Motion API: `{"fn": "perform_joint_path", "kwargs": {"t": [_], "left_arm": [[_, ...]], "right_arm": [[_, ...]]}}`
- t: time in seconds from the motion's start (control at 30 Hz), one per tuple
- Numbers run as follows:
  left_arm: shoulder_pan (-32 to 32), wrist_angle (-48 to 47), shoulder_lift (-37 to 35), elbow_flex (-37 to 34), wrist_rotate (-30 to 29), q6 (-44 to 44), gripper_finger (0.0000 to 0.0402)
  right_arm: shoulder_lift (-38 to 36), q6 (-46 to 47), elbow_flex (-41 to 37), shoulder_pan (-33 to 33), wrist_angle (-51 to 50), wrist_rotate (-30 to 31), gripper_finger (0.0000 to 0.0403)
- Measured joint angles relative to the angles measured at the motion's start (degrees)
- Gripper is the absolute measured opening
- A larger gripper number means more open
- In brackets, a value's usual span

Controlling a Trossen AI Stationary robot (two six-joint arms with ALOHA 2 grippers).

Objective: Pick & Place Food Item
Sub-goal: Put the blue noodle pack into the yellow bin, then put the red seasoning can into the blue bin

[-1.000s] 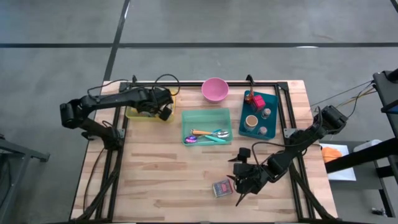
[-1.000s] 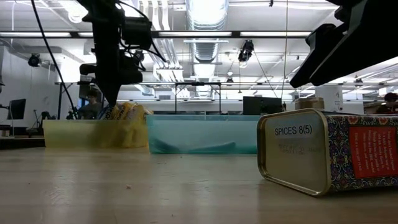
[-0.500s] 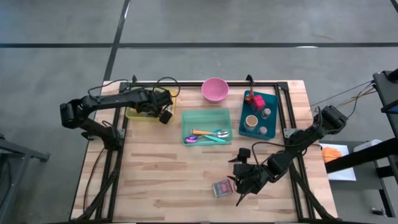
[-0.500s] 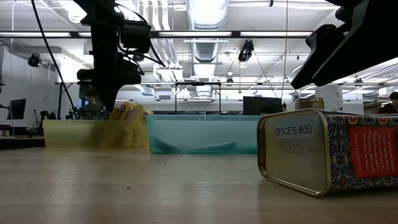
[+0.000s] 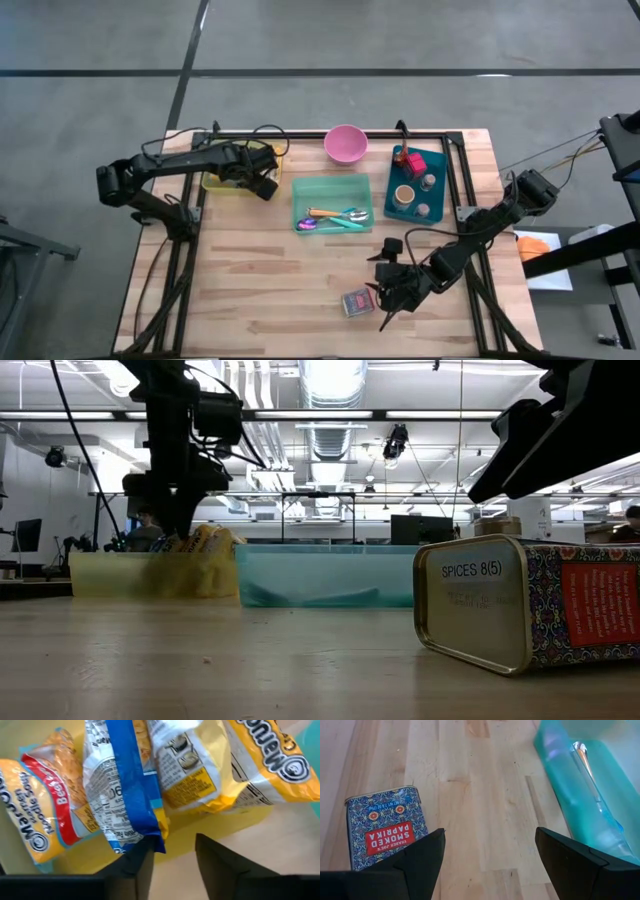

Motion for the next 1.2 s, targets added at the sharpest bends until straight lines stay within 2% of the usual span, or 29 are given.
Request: {"fn": "perform_joint_path", "kwargs": {"t": [0.33, 0.53, 0.7, 0.77, 0.93, 1.1, 1.2], "left_arm": [[0.0, -0.2, -1.7, 0.0, 2.8, 0.0, 0.0237], [-0.2, -0.2, -6.3, 0.1, 2.8, -0.8, 0.0265], [-1.8, -0.1, -10.7, 0.1, 2.8, -0.9, 0.0273], [-3.6, 0.0, -12.2, 0.1, 2.8, -0.9, 0.0274], [-10.9, 2.6, -13.8, 0.1, 4.0, -1.1, 0.0274], [-20.6, 9.2, -13.1, 0.1, 5.8, -2.1, 0.0274], [-25.5, 13.5, -13.1, 0.1, 5.9, -3.6, 0.0274]], "right_arm": [[0.0, 0.0, 0.0, 0.0, -0.1, -0.5, 0.0307], [0.0, 0.0, 0.0, 0.0, -0.2, -1.9, 0.0307], [0.0, 0.2, 0.0, 0.0, -0.3, -1.9, 0.0307], [0.0, 0.2, 0.0, 0.0, -0.2, -3.3, 0.0307], [0.0, 0.9, 0.0, 0.0, -0.1, -12.7, 0.0307], [0.0, 2.1, 0.0, 0.0, 0.5, -14.3, 0.0307], [0.0, 2.9, 0.0, 0.0, 1.2, -17.3, 0.0307]]}}
